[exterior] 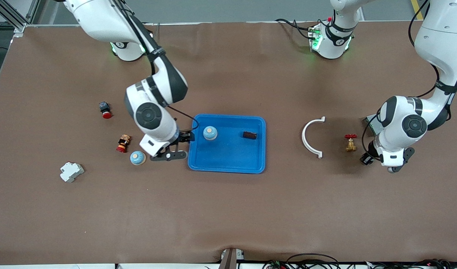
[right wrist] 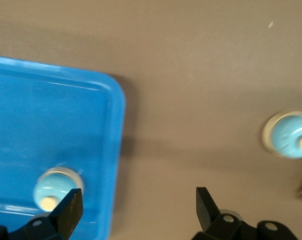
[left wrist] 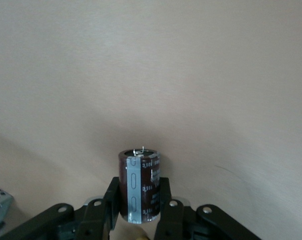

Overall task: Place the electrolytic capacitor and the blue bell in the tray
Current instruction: 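Grasp the second bell with the right gripper while the left gripper grasps the capacitor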

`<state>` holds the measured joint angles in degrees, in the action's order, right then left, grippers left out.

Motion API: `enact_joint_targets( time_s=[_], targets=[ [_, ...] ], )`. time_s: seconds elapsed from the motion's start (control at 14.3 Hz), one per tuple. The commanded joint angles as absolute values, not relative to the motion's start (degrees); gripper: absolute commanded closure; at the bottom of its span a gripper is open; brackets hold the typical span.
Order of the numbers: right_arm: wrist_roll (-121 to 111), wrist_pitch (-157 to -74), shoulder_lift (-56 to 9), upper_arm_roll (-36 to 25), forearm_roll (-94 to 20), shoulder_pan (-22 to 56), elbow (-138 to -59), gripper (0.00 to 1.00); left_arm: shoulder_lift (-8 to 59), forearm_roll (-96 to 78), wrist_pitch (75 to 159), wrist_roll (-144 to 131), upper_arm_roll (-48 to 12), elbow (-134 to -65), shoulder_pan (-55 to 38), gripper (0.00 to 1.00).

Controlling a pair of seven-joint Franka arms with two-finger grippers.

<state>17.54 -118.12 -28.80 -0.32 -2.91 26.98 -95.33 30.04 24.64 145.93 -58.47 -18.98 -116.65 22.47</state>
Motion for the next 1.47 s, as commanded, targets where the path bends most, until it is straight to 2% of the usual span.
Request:
enact_joint_targets(
  time_s=[0.0, 0.35, 0.63, 1.12, 1.4],
  targets=[
    [9.69, -118.12, -25.67, 0.62, -1.93, 22.86, -98.61, 0.0, 28.12, 25.31, 141.61, -62.74, -22.22, -115.33, 22.15, 1.0],
    [-1.64, -118.39, -25.66, 0.53, -1.85, 18.12, -99.66, 0.0, 28.56, 24.87, 132.81, -69.41, -27.5, -109.95, 21.27, 1.0],
    [-12.11, -119.26, -26.28, 0.62, -1.85, 13.37, -99.93, 0.0, 28.83, 24.79, 128.77, -78.28, -28.39, -106.97, 16.28, 1.0],
    [-19.69, -134.45, -26.54, 0.62, -1.85, 10.2, -109.67, 0.0, 30.67, 19.62, 128.06, -94.3, -28.39, -100.65, 6.35, 1.0],
    [-19.69, -136.4, -28.47, 0.62, -1.93, 10.2, -111.01, 0.0, 33.65, 17.67, 127.97, -102.19, -28.39, -95.99, 1.68, 1.0]
  ],
)
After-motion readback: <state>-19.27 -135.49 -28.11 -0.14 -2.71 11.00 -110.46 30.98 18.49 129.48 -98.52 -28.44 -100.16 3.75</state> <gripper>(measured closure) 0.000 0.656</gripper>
